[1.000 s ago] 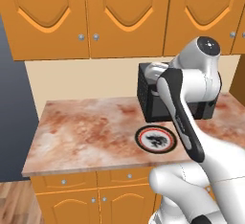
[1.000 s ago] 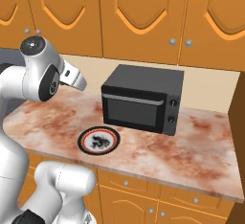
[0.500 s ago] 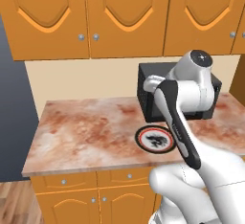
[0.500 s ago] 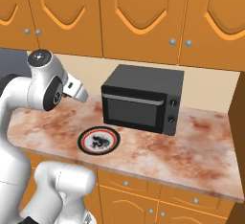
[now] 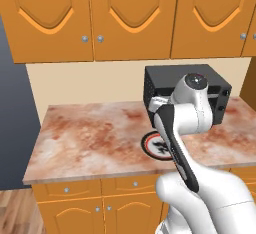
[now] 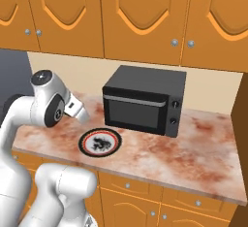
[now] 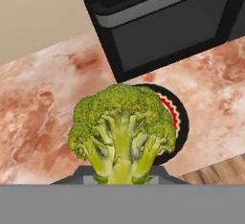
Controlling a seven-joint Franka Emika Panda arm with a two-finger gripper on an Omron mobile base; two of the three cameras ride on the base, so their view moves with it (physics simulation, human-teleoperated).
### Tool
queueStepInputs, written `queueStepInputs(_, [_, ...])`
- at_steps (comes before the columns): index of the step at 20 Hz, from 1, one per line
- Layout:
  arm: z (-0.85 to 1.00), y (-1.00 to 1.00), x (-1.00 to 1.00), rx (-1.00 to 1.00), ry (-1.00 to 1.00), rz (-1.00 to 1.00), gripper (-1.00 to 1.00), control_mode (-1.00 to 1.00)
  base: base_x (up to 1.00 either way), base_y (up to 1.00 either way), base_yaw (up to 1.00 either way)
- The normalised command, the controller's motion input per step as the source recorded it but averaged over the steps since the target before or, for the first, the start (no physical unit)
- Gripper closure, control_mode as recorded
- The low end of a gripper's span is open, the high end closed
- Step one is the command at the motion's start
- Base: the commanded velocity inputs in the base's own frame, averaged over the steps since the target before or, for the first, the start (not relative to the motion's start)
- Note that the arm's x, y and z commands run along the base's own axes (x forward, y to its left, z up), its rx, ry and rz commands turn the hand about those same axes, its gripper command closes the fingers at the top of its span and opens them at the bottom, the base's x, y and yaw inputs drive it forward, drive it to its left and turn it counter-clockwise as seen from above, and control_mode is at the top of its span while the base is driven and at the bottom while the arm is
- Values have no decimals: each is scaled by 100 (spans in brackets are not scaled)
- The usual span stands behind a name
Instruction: Pick broccoli from the fridge and place it on the plate on the counter.
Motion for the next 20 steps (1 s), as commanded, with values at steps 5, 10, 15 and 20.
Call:
queueStepInputs(5, [-53, -27, 0, 0, 5, -11, 100, -100, 0, 0, 0])
queueStepInputs(10, [-52, -25, 0, 0, 5, -8, 100, -100, 0, 0, 0])
queueStepInputs(15, [-52, -8, 8, 0, 9, -8, 100, -100, 0, 0, 0])
queueStepInputs(20, [-46, -4, 20, 0, 9, -4, 100, -100, 0, 0, 0])
